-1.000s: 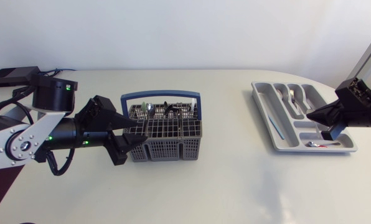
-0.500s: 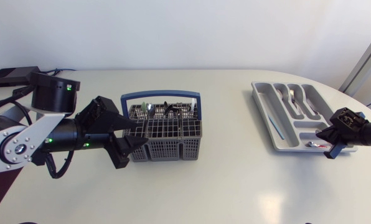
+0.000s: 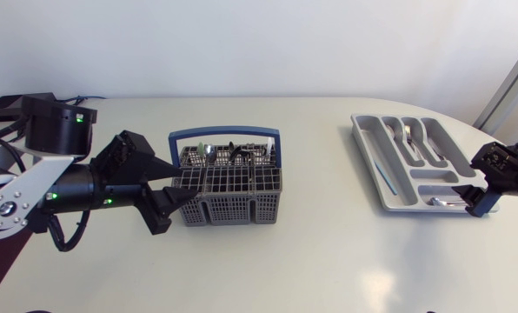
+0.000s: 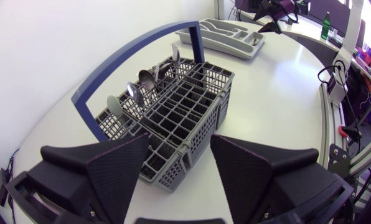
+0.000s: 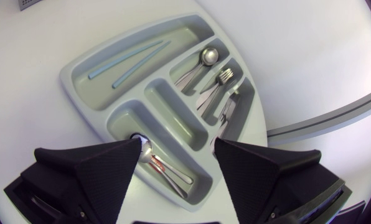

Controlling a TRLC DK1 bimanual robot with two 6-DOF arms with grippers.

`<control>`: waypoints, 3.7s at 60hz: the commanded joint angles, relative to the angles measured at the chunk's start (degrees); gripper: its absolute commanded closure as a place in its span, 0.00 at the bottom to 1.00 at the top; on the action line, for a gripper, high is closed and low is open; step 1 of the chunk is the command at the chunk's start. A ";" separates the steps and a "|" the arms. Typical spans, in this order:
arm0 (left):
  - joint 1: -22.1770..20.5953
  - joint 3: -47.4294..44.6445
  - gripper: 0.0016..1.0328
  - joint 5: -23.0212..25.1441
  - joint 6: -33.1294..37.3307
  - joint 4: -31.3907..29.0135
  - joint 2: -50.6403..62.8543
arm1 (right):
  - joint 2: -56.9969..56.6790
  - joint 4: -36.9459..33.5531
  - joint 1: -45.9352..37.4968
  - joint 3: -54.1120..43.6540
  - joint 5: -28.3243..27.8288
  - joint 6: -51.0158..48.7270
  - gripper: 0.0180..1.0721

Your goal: Transfer all utensils from the basket to the drawer tray.

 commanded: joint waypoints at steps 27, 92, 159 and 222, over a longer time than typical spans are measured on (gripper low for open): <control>2.31 -3.45 0.31 -0.12 1.16 -3.31 -3.25 | -15.36 -9.03 33.55 -2.29 7.95 24.31 0.07; 2.57 -11.19 0.81 0.05 6.17 10.49 8.61 | 40.80 -13.51 48.40 48.60 -14.81 59.20 0.95; 9.60 9.56 0.81 1.55 -3.85 25.16 35.42 | 15.93 -21.16 55.61 14.93 -23.60 45.93 0.95; 13.56 1.29 0.80 8.23 7.32 -6.48 2.19 | 9.08 -3.32 49.72 12.56 -10.24 54.01 0.95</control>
